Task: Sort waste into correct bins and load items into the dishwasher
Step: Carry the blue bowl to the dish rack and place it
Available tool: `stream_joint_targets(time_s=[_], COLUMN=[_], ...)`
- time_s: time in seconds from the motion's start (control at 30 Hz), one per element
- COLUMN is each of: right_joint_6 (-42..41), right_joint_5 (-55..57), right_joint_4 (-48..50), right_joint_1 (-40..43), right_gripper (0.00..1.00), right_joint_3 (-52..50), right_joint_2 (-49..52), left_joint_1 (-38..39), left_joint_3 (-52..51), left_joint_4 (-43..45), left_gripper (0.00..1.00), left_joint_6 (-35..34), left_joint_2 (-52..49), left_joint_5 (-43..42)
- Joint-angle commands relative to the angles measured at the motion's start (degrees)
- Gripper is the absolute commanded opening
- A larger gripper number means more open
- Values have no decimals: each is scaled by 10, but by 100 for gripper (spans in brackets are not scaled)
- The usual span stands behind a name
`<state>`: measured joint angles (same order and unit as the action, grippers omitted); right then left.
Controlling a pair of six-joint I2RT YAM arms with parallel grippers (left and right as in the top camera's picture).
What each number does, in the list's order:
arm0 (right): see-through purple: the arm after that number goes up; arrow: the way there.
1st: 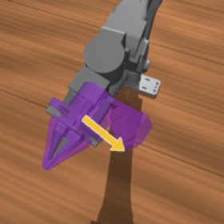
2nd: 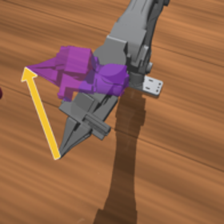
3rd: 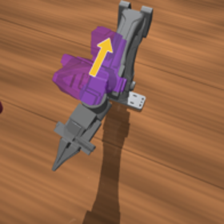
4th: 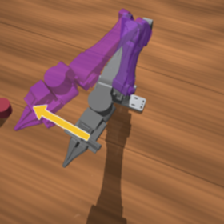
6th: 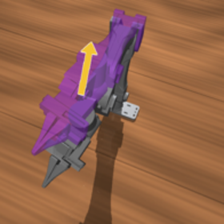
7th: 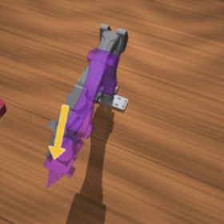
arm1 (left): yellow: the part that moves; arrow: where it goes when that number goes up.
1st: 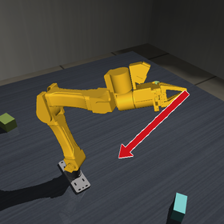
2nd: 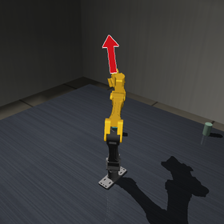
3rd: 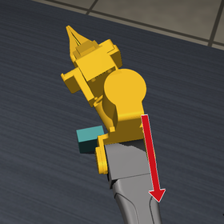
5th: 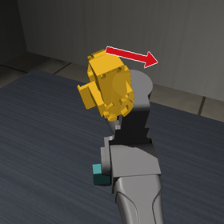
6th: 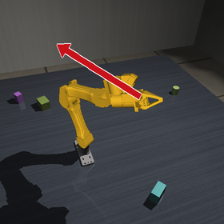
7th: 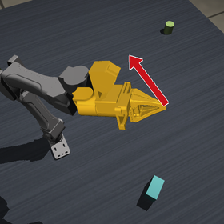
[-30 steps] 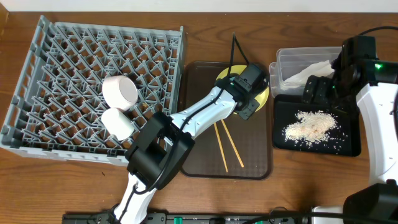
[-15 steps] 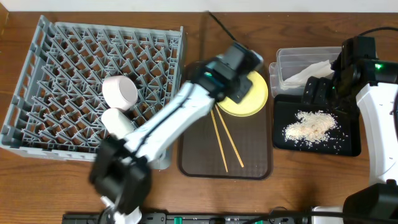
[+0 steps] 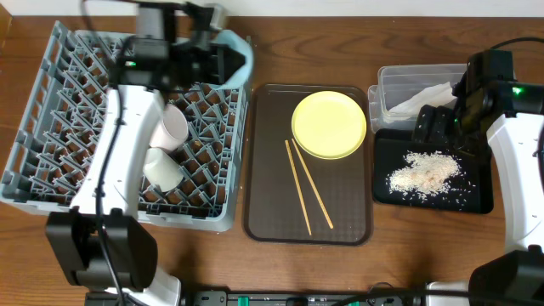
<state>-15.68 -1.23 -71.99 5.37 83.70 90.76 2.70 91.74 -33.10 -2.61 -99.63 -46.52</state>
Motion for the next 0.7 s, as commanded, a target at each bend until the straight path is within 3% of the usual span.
stream_joint_targets(time_s=[0.0,0.13,0.23,0.47,0.57,0.63,0.67], right_joint_6=[7,7,7,7,7,7,7], right_joint_5=[6,6,6,6,6,6,6], right_joint_4=[-1,-1,-2,-7,-7,-7,-7], right_joint_1=[10,10,10,10,10,10,10], right_gripper=[99,99,99,99,99,99,99], right_joint_3=[10,10,10,10,10,10,10], right_joint_2=[-5,-5,-5,-5,-5,-5,-5], left_joint_1=[-59,-107,-135,-181,-203,-215,-222], left_joint_3=[2,2,2,2,2,2,2], left_joint_4=[6,30,41,41,41,41,41], left_gripper=[8,8,8,8,33,40,48], left_joint_6=[-52,-117,-175,-191,-191,-191,-191], left_joint_2=[-36,-90,-136,-187,-191,-191,-191], left_joint_5=[-178,-260,-266,-264,-247,-233,-226])
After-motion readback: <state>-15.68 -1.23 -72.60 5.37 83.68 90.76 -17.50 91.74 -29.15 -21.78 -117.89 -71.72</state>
